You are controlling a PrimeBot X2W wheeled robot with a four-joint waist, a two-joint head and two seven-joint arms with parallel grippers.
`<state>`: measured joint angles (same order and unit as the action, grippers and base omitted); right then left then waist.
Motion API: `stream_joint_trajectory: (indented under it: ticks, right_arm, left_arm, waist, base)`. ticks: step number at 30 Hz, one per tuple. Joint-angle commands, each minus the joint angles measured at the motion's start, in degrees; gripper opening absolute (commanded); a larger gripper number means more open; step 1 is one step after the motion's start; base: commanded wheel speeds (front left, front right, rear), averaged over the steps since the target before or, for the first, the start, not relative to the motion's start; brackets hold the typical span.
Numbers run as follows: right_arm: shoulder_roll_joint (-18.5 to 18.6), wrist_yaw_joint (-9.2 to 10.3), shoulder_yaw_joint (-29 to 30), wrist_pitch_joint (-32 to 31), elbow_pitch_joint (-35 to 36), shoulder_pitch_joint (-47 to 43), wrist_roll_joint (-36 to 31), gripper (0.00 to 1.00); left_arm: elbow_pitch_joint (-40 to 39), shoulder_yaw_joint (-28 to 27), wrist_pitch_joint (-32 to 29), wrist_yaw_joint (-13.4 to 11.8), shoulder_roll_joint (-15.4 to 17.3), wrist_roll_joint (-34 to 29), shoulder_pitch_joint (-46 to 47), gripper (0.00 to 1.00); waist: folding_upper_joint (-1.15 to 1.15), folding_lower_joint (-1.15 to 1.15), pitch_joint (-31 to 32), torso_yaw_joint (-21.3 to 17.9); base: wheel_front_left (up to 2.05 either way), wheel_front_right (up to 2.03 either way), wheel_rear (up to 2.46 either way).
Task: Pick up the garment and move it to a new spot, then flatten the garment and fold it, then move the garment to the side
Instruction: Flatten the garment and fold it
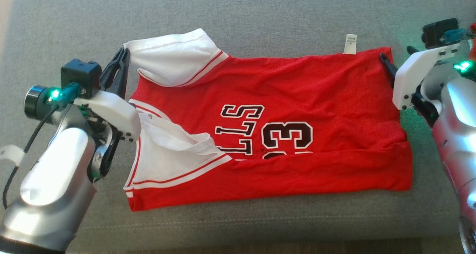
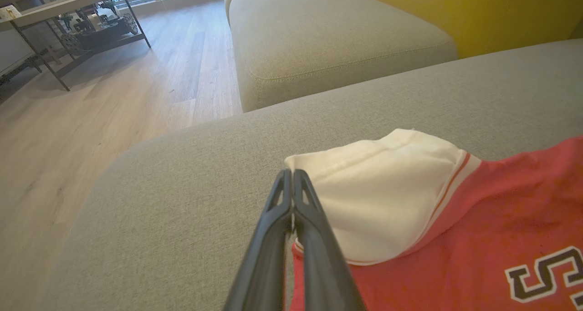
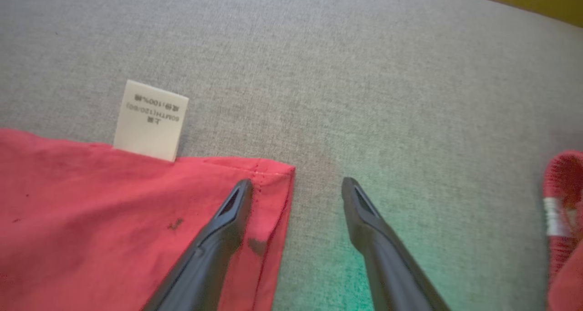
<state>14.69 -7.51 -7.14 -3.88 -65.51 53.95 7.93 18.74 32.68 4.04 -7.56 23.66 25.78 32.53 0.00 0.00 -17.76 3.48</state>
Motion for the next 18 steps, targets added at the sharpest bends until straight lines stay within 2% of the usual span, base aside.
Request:
stream_joint_trajectory:
  ticks: [1, 9, 18]
  right_arm:
    - [0.1, 0.02, -1.4, 0.8, 0.9, 1.8, -0.8, 1.0]
    - [-0.4, 0.02, -4.8, 3.4, -2.9, 2.9, 0.0, 1.0]
    - [1.0, 0.02, -9.0, 3.9, -4.9, 3.5, 2.4, 1.0]
  left_arm:
    - [-1.9, -2.1, -0.2, -0.2, 2.6, -0.7, 3.0, 0.0]
    - [-2.0, -1.3, -0.5, 0.0, 2.3, -0.6, 3.9, 0.0]
    - [-1.5, -0.8, -0.4, 0.1, 1.9, -0.4, 4.5, 0.0]
  waist:
    - [0.0, 0.0, -0.2, 0.1]
    - [0.0, 0.0, -0.7, 1.0]
    - [0.0, 0.0, -0.8, 2.0]
  base:
    - [0.0, 0.0, 0.0]
    - [0.0, 0.0, 0.0]
    - [0.0, 0.0, 0.0]
